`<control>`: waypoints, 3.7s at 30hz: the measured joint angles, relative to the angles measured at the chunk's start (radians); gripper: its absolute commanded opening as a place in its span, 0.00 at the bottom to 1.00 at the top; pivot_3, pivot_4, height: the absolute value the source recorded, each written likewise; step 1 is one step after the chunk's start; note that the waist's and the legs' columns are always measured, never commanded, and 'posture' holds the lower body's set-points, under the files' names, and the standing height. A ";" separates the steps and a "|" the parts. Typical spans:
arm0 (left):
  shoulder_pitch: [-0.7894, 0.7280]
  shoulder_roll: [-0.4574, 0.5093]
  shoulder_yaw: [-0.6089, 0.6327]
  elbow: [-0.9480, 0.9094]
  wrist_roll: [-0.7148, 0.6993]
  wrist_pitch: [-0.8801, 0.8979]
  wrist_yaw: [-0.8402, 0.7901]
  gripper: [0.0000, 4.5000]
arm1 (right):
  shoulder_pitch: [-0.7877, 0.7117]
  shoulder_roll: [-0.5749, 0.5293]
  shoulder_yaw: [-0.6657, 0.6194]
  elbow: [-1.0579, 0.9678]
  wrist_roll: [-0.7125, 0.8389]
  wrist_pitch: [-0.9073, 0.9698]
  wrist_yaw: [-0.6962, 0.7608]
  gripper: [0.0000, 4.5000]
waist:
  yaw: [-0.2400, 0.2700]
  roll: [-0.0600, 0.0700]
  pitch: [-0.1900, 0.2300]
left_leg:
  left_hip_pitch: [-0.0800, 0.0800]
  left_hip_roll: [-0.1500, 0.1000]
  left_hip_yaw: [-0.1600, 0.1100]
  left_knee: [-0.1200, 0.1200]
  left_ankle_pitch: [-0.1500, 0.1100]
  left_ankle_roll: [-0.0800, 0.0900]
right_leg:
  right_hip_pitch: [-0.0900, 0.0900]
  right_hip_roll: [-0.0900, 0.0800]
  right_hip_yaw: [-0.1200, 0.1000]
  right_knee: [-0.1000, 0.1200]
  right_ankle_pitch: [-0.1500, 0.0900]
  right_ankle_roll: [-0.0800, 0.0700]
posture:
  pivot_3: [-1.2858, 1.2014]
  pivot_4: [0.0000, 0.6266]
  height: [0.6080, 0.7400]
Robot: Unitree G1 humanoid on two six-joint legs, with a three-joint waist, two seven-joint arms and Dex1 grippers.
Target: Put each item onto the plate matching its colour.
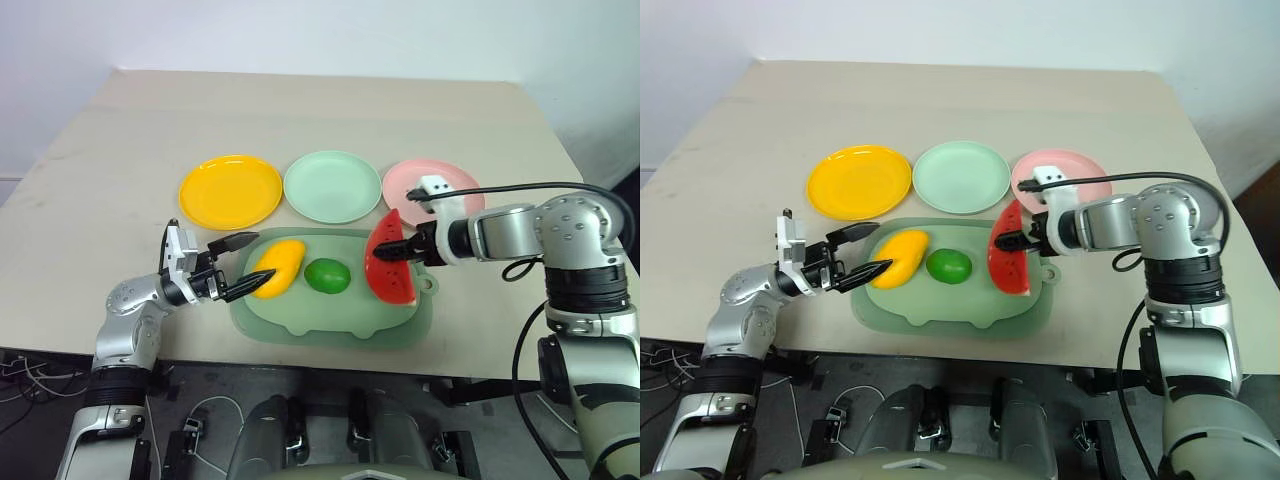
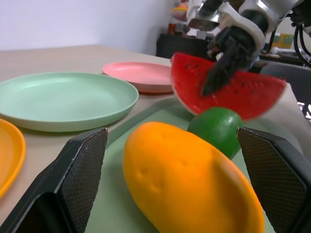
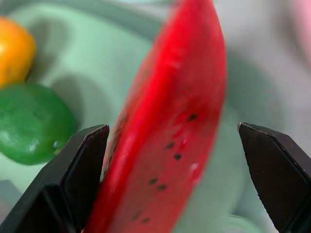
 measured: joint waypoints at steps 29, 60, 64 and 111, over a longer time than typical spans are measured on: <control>0.011 0.020 0.020 0.007 0.001 -0.041 0.020 1.00 | -0.149 -0.151 0.026 0.150 -0.177 -0.159 0.159 0.69 | -0.002 0.000 0.000 | -0.001 0.001 0.001 0.000 0.000 0.000 | -0.001 0.001 0.000 0.000 0.000 0.000 | 0.52 0.24 0.67; 0.073 0.061 0.045 -0.088 -0.005 -0.019 0.080 1.00 | -0.534 0.062 0.109 1.166 -1.037 -0.981 0.682 0.99 | -0.031 0.002 0.001 | -0.001 0.001 0.005 0.000 0.000 -0.001 | -0.006 0.000 0.002 0.004 0.000 0.000 | 0.52 0.24 0.67; 0.073 0.069 0.050 -0.090 -0.009 -0.015 0.081 1.00 | -0.493 0.000 0.106 0.899 -1.022 -0.909 0.827 0.99 | -0.028 0.003 0.001 | -0.003 0.001 0.005 -0.001 0.000 -0.001 | -0.008 0.000 0.003 0.003 0.000 0.000 | 0.52 0.24 0.67; 0.141 0.274 0.128 -0.207 -0.108 0.155 -0.028 1.00 | 0.017 0.058 0.416 -0.191 -0.742 -0.657 1.066 0.99 | -0.026 0.001 0.001 | -0.001 0.001 0.005 -0.001 0.000 -0.001 | -0.007 -0.001 0.003 0.001 -0.001 -0.005 | 0.52 0.24 0.67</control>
